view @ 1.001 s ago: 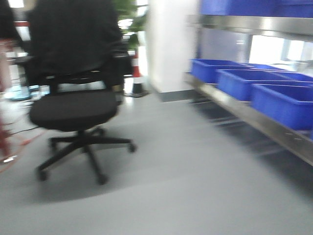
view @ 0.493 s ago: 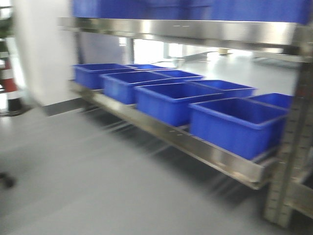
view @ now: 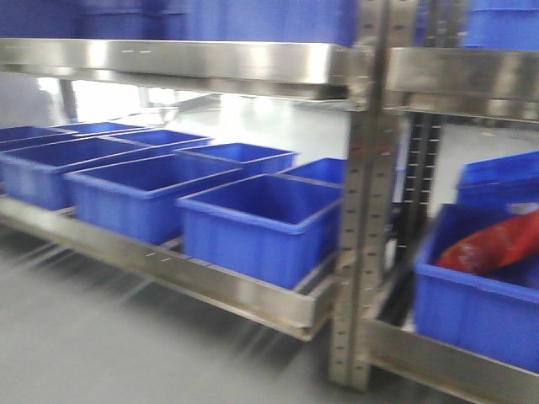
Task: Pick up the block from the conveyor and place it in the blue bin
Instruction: 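Drive up to the shelf and stop facing the blue bins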
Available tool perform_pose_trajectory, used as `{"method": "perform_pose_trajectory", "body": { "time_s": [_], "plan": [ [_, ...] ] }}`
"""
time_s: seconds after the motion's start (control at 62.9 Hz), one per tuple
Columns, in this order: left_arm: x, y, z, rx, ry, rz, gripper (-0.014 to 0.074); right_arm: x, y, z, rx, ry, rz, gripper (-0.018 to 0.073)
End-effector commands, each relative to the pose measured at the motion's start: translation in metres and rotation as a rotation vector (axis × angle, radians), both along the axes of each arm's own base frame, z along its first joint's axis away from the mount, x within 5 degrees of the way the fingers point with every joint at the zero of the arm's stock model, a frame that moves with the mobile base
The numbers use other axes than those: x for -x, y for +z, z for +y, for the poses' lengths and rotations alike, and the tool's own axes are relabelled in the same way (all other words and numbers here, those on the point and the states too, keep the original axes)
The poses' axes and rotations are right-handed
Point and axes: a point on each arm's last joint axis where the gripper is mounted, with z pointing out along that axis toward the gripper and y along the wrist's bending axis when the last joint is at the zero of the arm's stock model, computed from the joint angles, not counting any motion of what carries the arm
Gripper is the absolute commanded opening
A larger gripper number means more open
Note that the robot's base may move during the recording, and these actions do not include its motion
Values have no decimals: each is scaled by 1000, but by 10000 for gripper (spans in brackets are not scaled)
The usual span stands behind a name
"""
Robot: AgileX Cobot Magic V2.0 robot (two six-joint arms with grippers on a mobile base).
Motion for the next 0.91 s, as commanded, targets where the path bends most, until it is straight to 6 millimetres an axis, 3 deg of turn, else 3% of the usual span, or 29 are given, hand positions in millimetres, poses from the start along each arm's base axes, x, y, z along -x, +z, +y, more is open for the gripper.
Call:
{"method": "perform_pose_trajectory", "body": {
  "time_s": [0.0,0.89],
  "plan": [
    [1,2,0,8,4,-23,-111,1,4,0,2,-2,-27,-162],
    [1,2,0,8,4,-23,-111,1,4,0,2,-2,-27,-162]
  ]
}}
